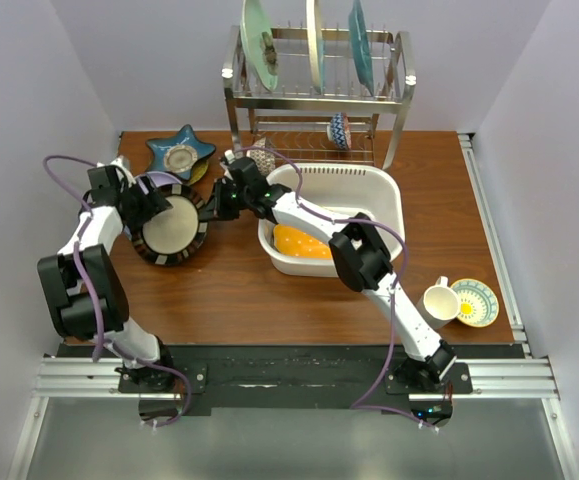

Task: Place the plates into the plastic bin on the countertop
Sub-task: Pick up the plate at the center of the board.

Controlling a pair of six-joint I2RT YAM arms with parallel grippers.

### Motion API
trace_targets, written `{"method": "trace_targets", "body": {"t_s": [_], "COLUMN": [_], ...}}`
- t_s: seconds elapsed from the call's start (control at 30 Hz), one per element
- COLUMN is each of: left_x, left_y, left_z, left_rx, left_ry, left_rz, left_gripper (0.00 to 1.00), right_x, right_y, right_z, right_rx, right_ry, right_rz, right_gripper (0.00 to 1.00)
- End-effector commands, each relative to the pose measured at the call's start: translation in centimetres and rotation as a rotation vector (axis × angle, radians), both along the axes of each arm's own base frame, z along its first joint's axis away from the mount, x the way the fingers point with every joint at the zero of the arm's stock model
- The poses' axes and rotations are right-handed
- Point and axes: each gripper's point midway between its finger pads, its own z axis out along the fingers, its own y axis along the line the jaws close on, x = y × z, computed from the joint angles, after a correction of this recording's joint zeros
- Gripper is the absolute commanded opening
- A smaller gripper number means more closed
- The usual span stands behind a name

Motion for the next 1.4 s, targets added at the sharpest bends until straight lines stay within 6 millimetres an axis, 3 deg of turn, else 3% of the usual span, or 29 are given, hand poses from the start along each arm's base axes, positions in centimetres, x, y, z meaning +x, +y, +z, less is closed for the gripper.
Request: {"method": "trace_targets", "body": {"t_s": [0.0, 0.33, 0.47, 1.37], "left_x": [1.7, 0.8, 0.8, 0.5], "left_y": [-1.1, -1.8, -1.5, -0.3], "left_z": [7.0, 9.9, 10.5, 11.2], "left_rx": [0.045, 0.058, 0.076, 0.104], "left_ry": [-0.283, -0.407, -0.440, -0.454], "left_rz": [-0.091, -0.112, -0.101, -0.040], "left_gripper": [0.80, 0.89, 1.00, 1.00], "right_x": [-0.5, -0.1, 0.0, -0.8], "right_y": [0.1, -0.9, -1.3, -3.3], "right_z": [7.5, 8.1, 9.0, 14.5], "right_rx": [0.098, 0.105, 0.122, 0.263], "right_ry": [-0.112, -0.119, -0.127, -0.140], "right_rz": [0.029, 0.011, 0.007, 0.016], "right_gripper": [0.00, 0.00, 0.00, 0.00]}}
